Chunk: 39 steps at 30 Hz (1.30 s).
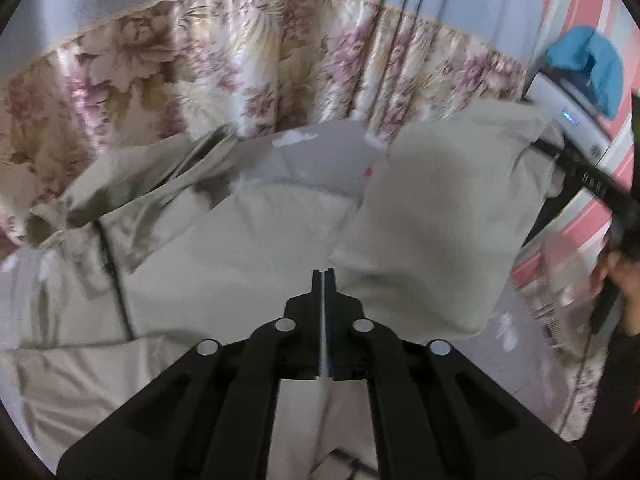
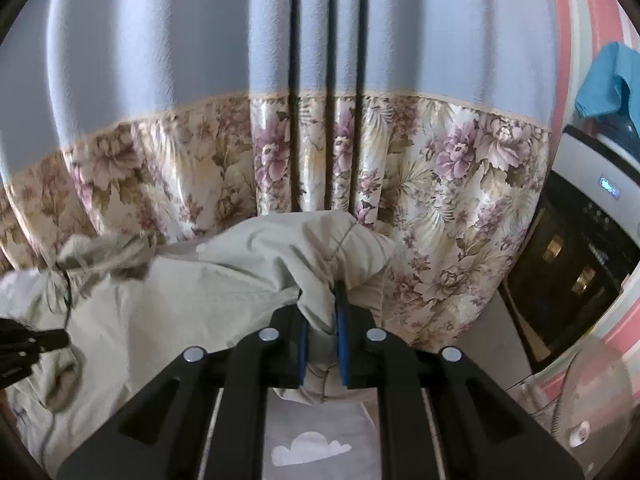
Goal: Fold large clothes
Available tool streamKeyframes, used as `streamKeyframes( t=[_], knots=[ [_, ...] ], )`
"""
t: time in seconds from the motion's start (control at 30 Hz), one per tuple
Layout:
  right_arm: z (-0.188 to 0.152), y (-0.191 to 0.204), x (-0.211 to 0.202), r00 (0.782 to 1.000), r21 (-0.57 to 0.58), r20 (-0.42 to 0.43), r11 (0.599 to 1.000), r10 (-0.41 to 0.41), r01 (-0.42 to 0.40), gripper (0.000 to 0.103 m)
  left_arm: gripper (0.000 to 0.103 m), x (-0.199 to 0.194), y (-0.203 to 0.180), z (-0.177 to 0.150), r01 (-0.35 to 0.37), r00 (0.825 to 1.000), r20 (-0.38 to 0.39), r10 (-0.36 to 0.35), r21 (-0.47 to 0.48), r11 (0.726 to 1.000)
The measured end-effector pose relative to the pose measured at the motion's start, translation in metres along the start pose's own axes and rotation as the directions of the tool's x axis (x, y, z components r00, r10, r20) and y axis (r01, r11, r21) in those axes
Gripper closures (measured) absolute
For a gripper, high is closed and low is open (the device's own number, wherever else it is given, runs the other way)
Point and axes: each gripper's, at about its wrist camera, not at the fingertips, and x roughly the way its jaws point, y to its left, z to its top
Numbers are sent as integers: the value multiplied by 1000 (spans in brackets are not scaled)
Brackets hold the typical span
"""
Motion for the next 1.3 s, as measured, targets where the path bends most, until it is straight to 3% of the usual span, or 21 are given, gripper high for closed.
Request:
streamKeyframes(
  t=[0.07,0.13,0.23,0.4,0.43,0.5,0.53,0.57,0.6,0.67,0.8,0.9,0.93,0.97,1.03,1.07,1.1,1.13,1.23,1.3],
  knots=[
    [-2,-2,6,1000,-5,-9,1000,-18,18,91,4,-1,9,-18,-92,995,-35,94,39,995],
    [-1,-16,10,1000,36,-7,999,-22,22,91,3,-10,26,-46,-214,977,-7,215,70,974],
    [-1,-38,22,999,120,-3,992,-44,44,91,3,-13,53,-87,-320,944,-47,326,107,941],
    [-11,-50,49,999,199,-42,980,7,2,91,4,15,88,-131,-330,920,-193,341,85,940],
    [-13,-49,52,999,203,-46,979,15,-5,91,13,22,93,-132,-330,920,-199,337,69,941],
    [-15,-43,54,998,203,-47,979,32,-22,91,41,28,105,-122,-237,957,-178,228,-29,971],
    [-15,-41,54,998,198,-48,980,36,-26,91,57,29,110,-112,-201,966,-179,185,-80,976],
    [-15,-37,51,998,187,-45,982,38,-29,91,63,30,113,-106,-207,966,-178,188,-101,973],
    [-14,-33,47,998,173,-41,984,39,-31,91,84,33,116,-93,-195,970,-172,171,-134,972],
    [-13,-27,40,999,155,-30,987,43,-38,91,86,39,123,-70,-110,985,-157,76,-218,970],
    [-4,-21,20,999,134,13,990,36,-37,91,86,34,104,-35,26,996,-72,-50,-295,955],
    [3,-24,13,999,166,23,986,23,-26,91,78,38,71,-11,206,974,-25,-225,-314,927],
    [4,-26,13,999,190,19,981,26,-29,91,61,47,57,-8,225,966,-57,-252,-297,928],
    [5,-28,14,999,225,11,973,44,-46,91,55,57,49,-5,215,965,-90,-248,-277,937],
    [5,-24,13,997,246,2,966,77,-75,91,55,66,46,-9,95,980,-148,-132,-235,967],
    [6,-17,9,996,226,2,970,89,-87,91,51,64,48,-11,84,982,-148,-119,-221,972],
    [6,-10,5,996,204,1,975,88,-87,91,46,54,56,-14,67,985,-140,-96,-197,978],
    [6,-3,1,996,183,1,979,92,-90,91,32,41,64,-19,43,989,-132,-68,-183,982],
    [10,24,-18,984,138,15,974,178,-178,91,5,-8,96,-41,-47,998,-54,40,-137,989],
    [15,47,-30,978,89,38,974,205,-208,91,3,-42,130,-67,-166,985,16,170,-125,978]
  ],
)
